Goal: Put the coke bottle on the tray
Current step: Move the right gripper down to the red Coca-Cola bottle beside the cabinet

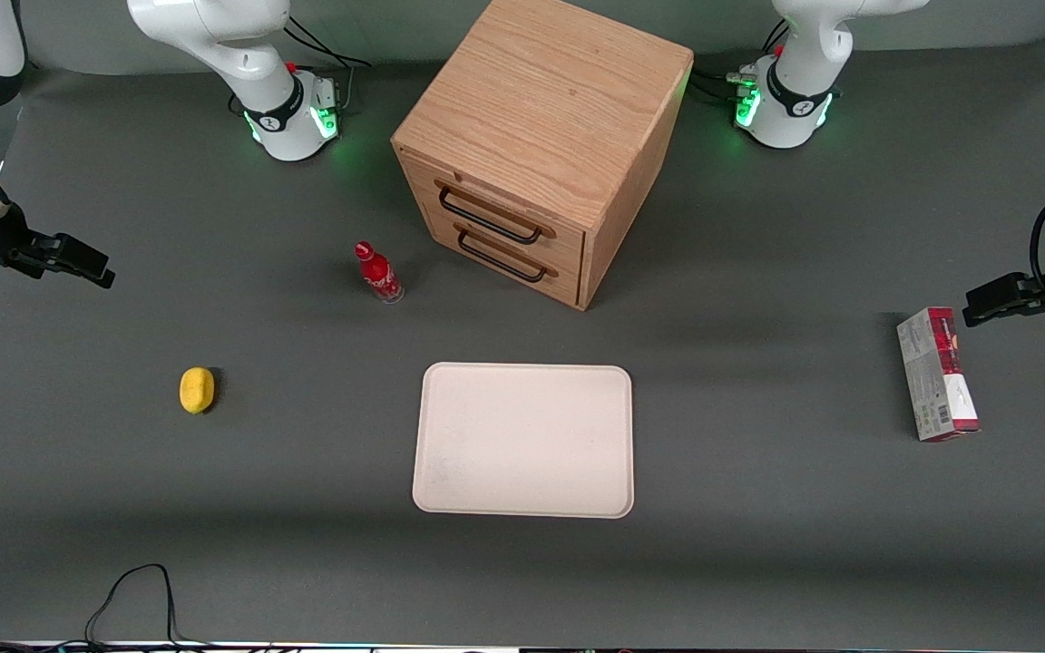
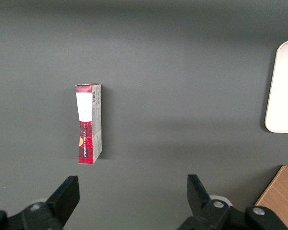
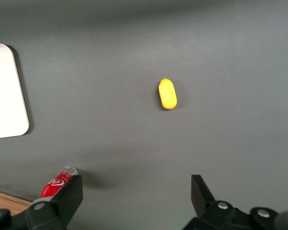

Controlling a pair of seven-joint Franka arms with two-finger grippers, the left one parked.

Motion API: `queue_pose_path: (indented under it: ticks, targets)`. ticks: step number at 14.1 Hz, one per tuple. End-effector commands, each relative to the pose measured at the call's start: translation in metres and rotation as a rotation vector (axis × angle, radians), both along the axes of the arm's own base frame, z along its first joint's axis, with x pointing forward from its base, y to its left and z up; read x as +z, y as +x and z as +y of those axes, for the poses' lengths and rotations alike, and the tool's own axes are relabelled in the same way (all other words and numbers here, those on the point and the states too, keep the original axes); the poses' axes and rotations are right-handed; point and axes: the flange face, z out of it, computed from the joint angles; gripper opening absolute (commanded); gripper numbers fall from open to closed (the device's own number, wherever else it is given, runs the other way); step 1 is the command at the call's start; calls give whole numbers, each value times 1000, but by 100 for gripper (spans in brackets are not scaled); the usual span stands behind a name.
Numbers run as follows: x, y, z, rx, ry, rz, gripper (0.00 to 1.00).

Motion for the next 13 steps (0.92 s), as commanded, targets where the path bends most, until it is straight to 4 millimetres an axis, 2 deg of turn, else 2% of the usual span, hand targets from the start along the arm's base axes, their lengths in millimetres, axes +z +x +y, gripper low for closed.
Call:
queue_pose_path:
  ticks: [1,3,5,7,10,13]
  targets:
    - [7,0,0,16,-17,2,100]
    - [6,1,5,20,-13,3,100]
    - [6,1,34,62,-11,3,100]
    - [5,-4,75,115,-14,6,100]
    - [2,-15,142,61,73,28,100]
    - [-22,-35,199,70,67,39,100]
